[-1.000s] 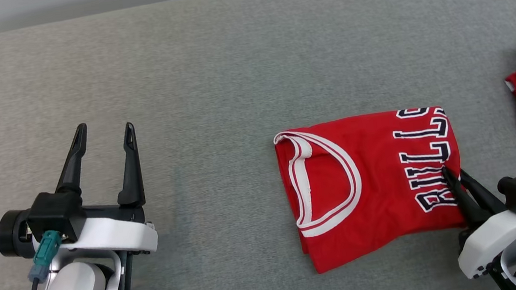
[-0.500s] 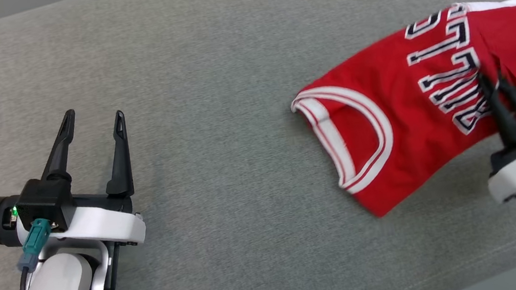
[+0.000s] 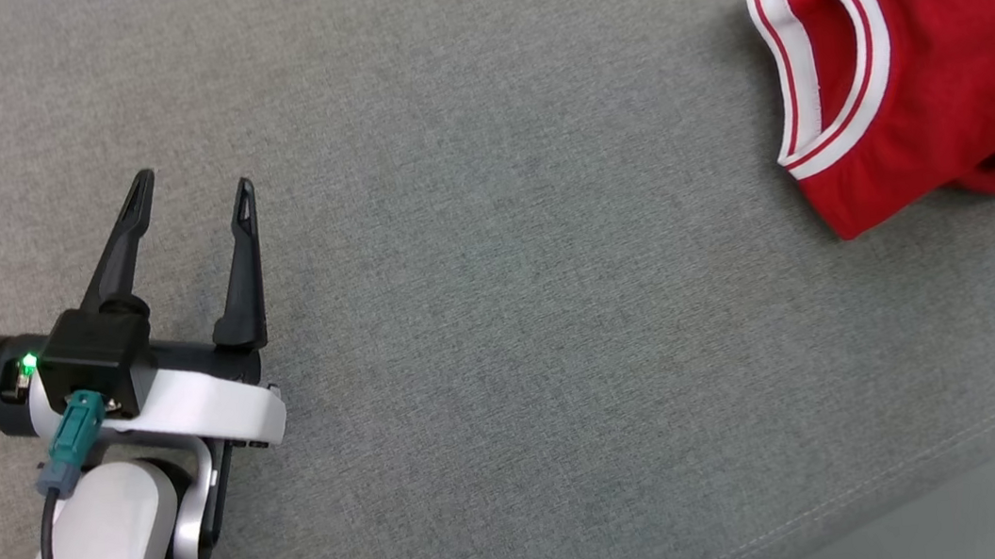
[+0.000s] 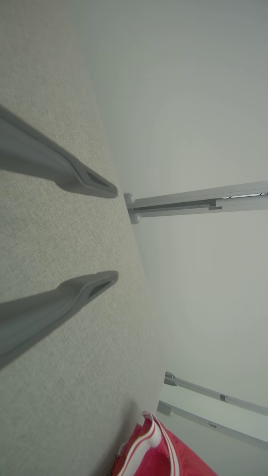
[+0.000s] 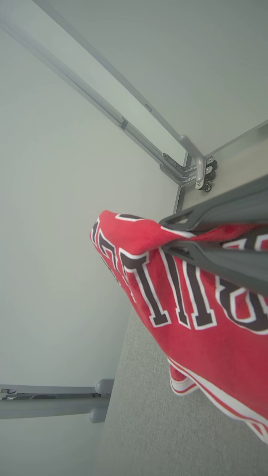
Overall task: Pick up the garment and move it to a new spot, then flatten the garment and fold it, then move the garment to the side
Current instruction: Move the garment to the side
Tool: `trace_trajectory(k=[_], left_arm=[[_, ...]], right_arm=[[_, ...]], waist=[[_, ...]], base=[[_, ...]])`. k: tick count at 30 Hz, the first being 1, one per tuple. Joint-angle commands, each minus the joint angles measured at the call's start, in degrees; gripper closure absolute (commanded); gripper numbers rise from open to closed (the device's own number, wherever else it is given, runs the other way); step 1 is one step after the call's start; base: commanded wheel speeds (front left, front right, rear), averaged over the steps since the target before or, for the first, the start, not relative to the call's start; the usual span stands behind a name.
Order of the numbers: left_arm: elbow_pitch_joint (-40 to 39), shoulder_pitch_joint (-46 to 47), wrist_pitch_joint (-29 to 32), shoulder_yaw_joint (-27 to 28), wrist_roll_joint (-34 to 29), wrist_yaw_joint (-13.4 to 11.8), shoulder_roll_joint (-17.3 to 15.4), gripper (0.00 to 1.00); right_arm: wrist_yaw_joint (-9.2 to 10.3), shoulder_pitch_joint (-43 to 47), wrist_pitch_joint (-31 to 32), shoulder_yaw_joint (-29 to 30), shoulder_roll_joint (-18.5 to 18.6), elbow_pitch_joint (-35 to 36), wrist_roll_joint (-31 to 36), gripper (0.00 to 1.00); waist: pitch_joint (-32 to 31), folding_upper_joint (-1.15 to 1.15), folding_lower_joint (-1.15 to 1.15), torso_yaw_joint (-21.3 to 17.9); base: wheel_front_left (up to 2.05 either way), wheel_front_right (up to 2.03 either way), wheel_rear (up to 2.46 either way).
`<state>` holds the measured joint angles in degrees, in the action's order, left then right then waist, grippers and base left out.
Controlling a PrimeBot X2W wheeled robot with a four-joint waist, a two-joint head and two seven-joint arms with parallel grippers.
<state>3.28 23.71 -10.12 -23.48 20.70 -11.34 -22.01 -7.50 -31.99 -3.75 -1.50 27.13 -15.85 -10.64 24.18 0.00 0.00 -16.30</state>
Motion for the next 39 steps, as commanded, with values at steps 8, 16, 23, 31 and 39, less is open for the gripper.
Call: trace_trajectory(k=[8,16,23,31,39], left_arm=[[-1.1,3.1,0.3,-0.3,-0.5,0.6,-0.4,0.0],[-1.4,4.0,-0.2,-0.3,-0.2,0.3,-0.3,0.0],[-0.2,3.8,-1.5,0.4,0.6,0.1,-0.1,0.0],[1.0,2.8,-3.4,2.7,2.2,-0.2,-0.3,0.0],[3.3,0.6,-4.6,4.5,3.5,-0.1,0.7,0.0]], right_arm=[[0.0,-7.0,-1.0,0.3,1.1,-16.3,1.0,1.0],[0.01,-12.1,-5.5,4.3,0.9,-30.7,4.0,0.0],[0.0,-14.1,-10.7,7.8,-2.6,-33.8,4.4,0.0],[0.0,-8.4,-11.4,8.0,-10.6,-17.2,1.0,0.0],[0.0,3.2,-11.5,1.6,-18.9,-1.0,-1.1,0.0]], waist=[[4.0,0.0,0.0,1.9],[6.5,0.0,0.0,3.8],[4.8,0.0,0.0,4.5],[0.2,0.0,0.0,5.8],[-4.9,0.0,0.0,8.5]], base=[[0.0,0.0,0.0],[0.0,0.0,0.0],[0.0,0.0,0.0],[0.0,0.0,0.0],[0.0,0.0,0.0]])
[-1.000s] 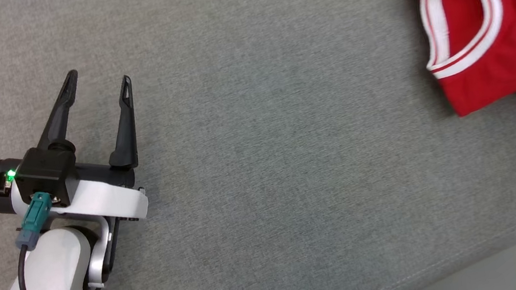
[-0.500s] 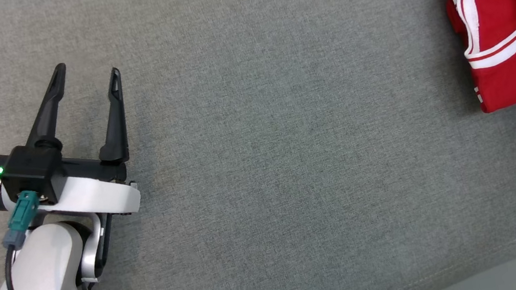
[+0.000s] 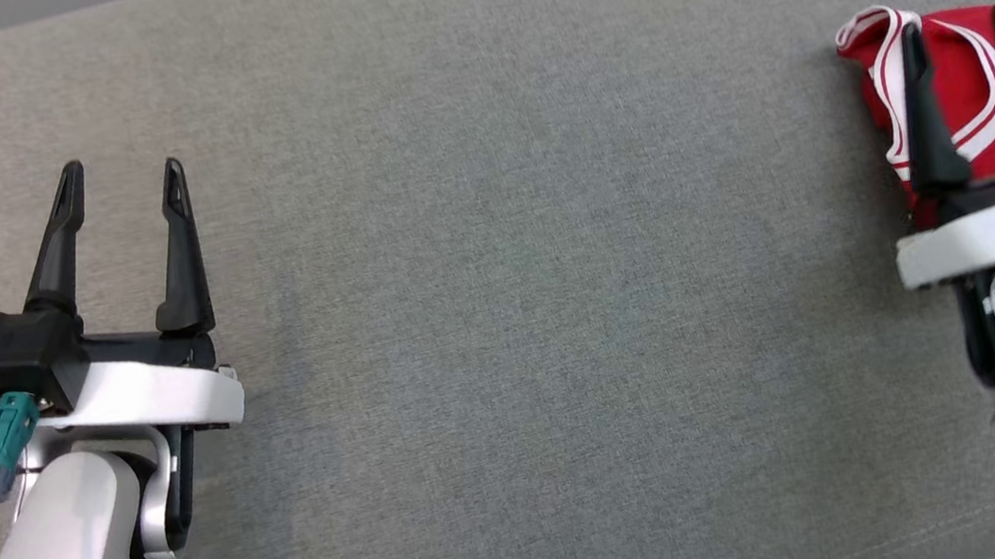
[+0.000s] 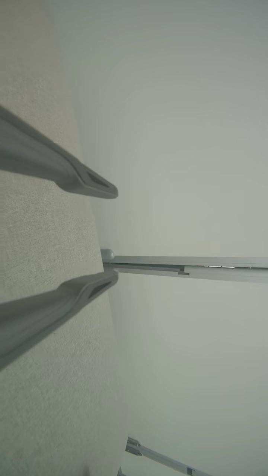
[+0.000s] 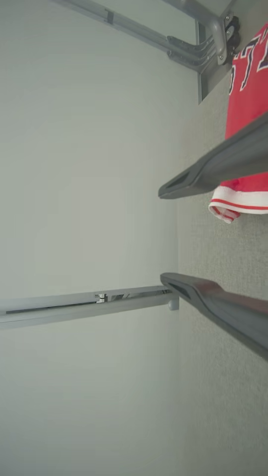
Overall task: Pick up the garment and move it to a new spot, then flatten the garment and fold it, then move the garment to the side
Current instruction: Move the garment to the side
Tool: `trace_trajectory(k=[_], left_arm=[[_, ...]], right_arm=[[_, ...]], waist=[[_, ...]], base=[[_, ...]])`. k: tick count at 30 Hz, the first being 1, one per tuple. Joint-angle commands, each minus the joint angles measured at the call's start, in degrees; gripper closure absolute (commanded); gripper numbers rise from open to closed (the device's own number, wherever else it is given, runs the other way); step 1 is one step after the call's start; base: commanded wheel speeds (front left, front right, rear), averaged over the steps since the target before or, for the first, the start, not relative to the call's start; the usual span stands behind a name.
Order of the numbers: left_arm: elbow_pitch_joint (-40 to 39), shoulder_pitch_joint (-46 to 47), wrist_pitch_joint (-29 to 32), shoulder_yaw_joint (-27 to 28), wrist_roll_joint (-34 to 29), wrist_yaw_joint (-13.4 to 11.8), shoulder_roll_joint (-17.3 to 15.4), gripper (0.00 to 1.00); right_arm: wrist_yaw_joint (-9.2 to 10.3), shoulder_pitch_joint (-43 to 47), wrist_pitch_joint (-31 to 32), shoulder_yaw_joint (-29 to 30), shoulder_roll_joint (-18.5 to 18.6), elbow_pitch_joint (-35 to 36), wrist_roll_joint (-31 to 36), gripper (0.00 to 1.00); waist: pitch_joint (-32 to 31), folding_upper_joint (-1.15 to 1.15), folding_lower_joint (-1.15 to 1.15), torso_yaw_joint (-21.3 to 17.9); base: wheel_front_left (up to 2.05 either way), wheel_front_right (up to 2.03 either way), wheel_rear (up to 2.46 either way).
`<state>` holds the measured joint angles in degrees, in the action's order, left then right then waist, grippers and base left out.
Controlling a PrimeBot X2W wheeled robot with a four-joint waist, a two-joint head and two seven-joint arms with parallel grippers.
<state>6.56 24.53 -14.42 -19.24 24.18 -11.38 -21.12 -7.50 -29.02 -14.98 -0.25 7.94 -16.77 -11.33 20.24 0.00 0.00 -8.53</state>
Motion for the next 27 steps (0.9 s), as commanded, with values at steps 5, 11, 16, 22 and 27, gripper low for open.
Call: trace_trajectory(k=[5,11,16,22,27], left_arm=[[1.9,-2.7,-0.6,0.8,1.3,1.1,1.4,0.0],[4.7,-6.6,-0.6,1.7,1.3,2.8,3.1,0.0],[6.2,-10.3,-0.7,2.9,0.3,3.6,4.5,0.0],[8.3,-13.5,-0.7,4.1,-0.9,5.0,5.6,0.0],[10.4,-15.0,-0.7,5.7,-0.9,5.1,6.5,0.0]], right_arm=[[0.0,5.4,-0.2,-1.9,-1.8,2.4,-0.4,0.0],[0.0,10.2,-0.3,-3.5,-2.7,0.5,-0.3,0.0],[0.0,13.6,-0.3,-3.9,-2.9,-0.3,0.1,0.0],[0.0,16.2,0.1,-4.3,-2.7,-1.4,0.2,0.0],[0.0,18.2,0.6,-4.3,-2.7,-1.6,0.1,0.0]], waist=[[-4.3,0.0,0.0,2.0],[-9.3,0.0,0.0,2.9],[-12.6,0.0,0.0,3.2],[-15.8,0.0,0.0,3.5],[-18.2,0.0,0.0,4.0]], base=[[0.0,0.0,0.0],[0.0,0.0,0.0],[0.0,0.0,0.0],[0.0,0.0,0.0],[0.0,0.0,0.0]])
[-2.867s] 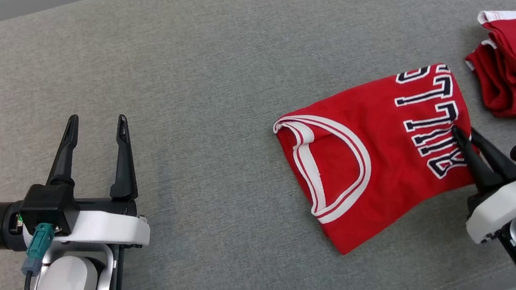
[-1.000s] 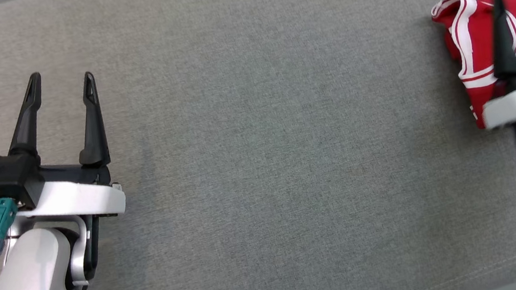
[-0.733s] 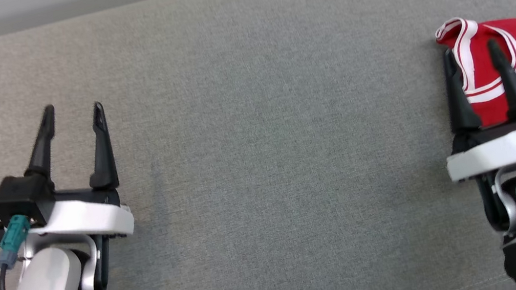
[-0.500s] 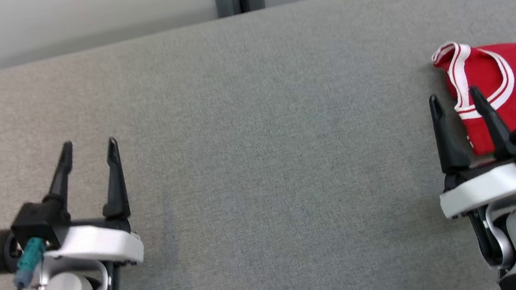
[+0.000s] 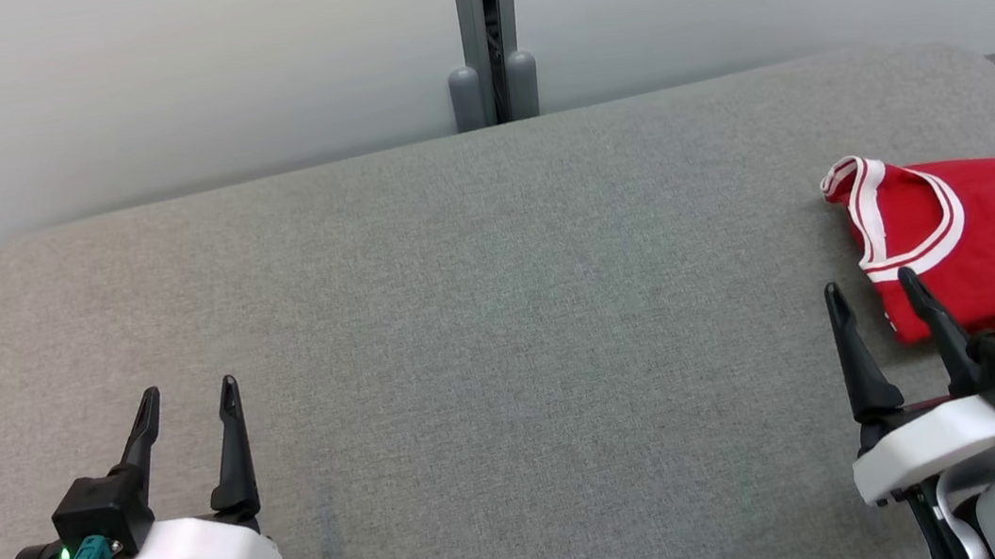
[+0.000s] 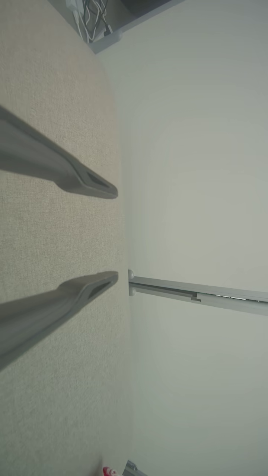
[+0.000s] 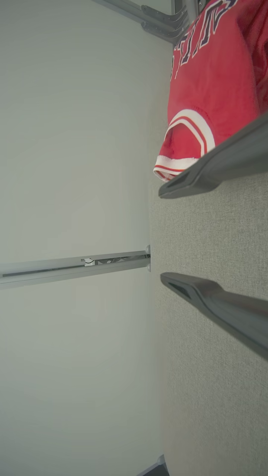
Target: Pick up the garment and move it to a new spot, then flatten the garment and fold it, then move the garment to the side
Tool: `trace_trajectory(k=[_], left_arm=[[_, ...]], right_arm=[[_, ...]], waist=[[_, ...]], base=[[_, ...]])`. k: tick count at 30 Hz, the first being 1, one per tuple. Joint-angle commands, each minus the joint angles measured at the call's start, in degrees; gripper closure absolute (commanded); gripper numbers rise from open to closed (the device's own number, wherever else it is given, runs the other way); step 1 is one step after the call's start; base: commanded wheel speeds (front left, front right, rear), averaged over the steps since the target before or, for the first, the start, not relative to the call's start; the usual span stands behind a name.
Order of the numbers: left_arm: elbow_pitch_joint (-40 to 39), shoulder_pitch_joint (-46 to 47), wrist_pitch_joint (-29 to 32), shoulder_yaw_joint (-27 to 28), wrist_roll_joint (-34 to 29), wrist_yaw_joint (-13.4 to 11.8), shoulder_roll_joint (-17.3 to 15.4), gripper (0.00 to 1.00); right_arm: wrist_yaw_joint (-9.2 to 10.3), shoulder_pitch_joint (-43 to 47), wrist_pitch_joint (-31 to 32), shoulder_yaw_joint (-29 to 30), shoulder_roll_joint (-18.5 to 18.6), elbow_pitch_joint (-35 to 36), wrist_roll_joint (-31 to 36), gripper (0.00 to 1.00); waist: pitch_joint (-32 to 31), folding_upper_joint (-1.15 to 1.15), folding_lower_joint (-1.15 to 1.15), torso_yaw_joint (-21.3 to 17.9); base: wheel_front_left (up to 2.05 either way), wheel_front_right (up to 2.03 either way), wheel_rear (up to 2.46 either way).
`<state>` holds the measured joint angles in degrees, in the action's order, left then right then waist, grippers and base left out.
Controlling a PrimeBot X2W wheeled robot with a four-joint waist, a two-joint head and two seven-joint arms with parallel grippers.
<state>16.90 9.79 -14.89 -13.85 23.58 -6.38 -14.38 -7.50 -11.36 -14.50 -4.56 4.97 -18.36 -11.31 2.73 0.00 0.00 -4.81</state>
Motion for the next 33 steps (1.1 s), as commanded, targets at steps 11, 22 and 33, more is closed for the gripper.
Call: trace_trajectory(k=[11,22,33], left_arm=[[0.0,-4.2,-0.2,5.0,-0.6,-0.3,1.0,0.0],[-0.1,-6.2,-0.2,6.0,-2.3,0.5,1.3,0.0],[1.3,-4.7,-0.2,5.3,-3.2,0.9,1.0,0.0]], right_arm=[[0.0,3.9,1.4,1.2,0.0,0.9,0.3,0.0],[0.0,5.2,2.5,2.6,-0.2,2.7,1.0,0.0],[0.0,5.7,3.7,2.5,-0.4,4.3,1.5,0.0]], waist=[[-3.0,0.0,0.0,0.9],[-3.3,0.0,0.0,1.3],[-3.2,0.0,0.0,1.5]], base=[[0.0,0.0,0.0],[0.0,0.0,0.0],[0.0,0.0,0.0]])
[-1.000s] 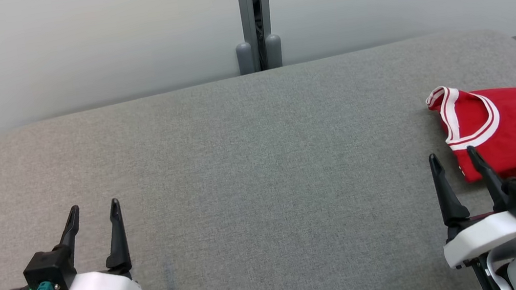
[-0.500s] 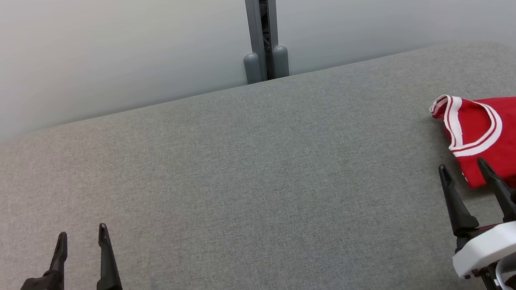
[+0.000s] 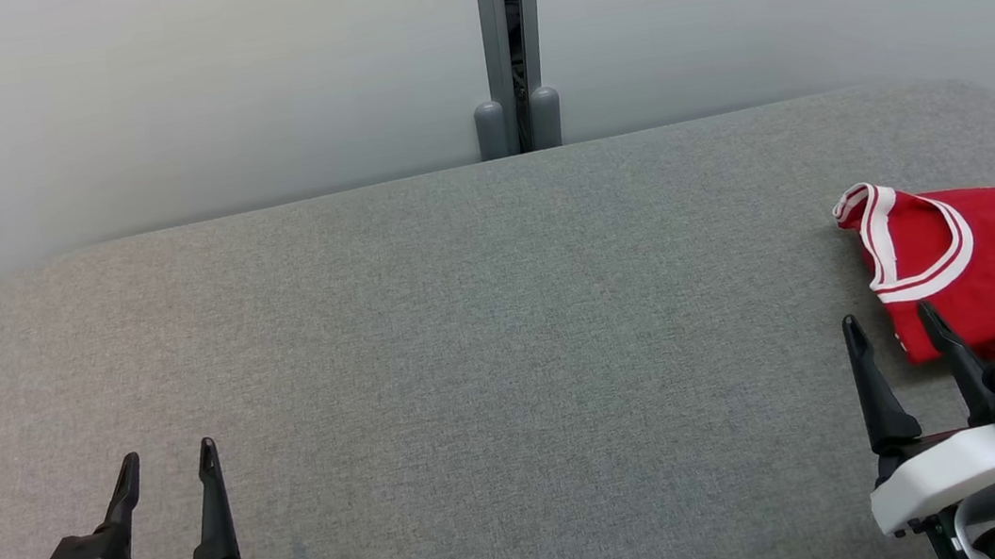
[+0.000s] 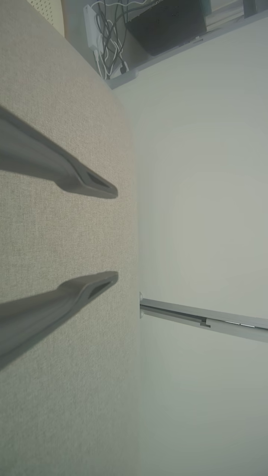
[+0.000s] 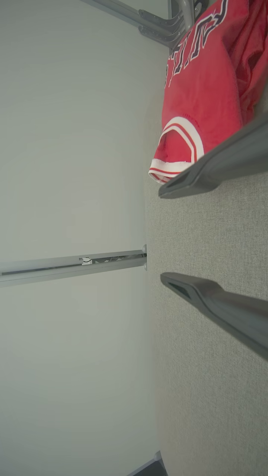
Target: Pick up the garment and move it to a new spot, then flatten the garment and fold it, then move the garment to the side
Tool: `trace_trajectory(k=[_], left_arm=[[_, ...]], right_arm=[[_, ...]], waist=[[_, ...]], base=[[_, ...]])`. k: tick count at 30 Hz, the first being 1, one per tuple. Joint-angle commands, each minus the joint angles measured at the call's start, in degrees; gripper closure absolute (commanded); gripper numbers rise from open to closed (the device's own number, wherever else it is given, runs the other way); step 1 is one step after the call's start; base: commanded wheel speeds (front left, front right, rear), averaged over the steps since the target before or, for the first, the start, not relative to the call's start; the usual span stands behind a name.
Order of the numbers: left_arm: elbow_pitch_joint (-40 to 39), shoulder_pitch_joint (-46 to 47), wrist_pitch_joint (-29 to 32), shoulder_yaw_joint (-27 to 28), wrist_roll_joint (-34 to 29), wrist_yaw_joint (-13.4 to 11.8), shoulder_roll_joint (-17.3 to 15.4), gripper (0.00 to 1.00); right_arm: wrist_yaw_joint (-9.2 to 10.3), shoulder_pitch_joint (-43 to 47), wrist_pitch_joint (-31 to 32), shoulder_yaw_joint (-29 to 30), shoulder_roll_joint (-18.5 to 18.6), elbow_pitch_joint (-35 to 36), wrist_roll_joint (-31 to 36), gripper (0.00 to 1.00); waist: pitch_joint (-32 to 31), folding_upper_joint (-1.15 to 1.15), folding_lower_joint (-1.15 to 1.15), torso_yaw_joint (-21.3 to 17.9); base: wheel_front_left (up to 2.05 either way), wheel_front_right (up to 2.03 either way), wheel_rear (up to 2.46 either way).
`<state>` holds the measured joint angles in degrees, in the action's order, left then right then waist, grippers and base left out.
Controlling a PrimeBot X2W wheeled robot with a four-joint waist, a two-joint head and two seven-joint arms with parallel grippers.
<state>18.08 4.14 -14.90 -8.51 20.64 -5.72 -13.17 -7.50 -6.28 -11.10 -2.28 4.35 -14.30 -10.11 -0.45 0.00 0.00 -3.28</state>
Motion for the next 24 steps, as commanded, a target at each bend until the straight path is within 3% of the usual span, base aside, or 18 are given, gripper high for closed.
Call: trace_trajectory(k=[1,17,18,24], left_arm=[[0.2,1.0,-0.2,-0.1,-0.3,0.2,-0.2,0.0],[-0.2,1.1,-0.2,0.6,-0.5,-0.3,0.0,0.0],[-0.2,0.7,0.0,0.4,-0.3,-0.2,0.1,1.0],[-0.3,0.7,1.2,1.4,4.8,0.8,0.9,1.0]], right_arm=[[0.0,0.7,0.4,0.2,0.2,0.3,0.3,0.0],[0.0,0.5,0.4,0.3,0.1,0.5,-0.1,0.0],[0.0,0.1,0.5,0.1,-0.1,0.4,0.0,1.0],[0.0,-0.7,3.0,1.9,-0.2,-0.6,-5.5,1.0]], waist=[[0.0,0.0,0.0,0.0],[0.2,0.0,0.0,0.0],[0.2,0.0,0.0,0.0],[0.2,0.0,0.0,0.1]], base=[[0.0,0.0,0.0],[0.0,0.0,0.0],[0.0,0.0,0.0],[0.0,0.0,0.0]])
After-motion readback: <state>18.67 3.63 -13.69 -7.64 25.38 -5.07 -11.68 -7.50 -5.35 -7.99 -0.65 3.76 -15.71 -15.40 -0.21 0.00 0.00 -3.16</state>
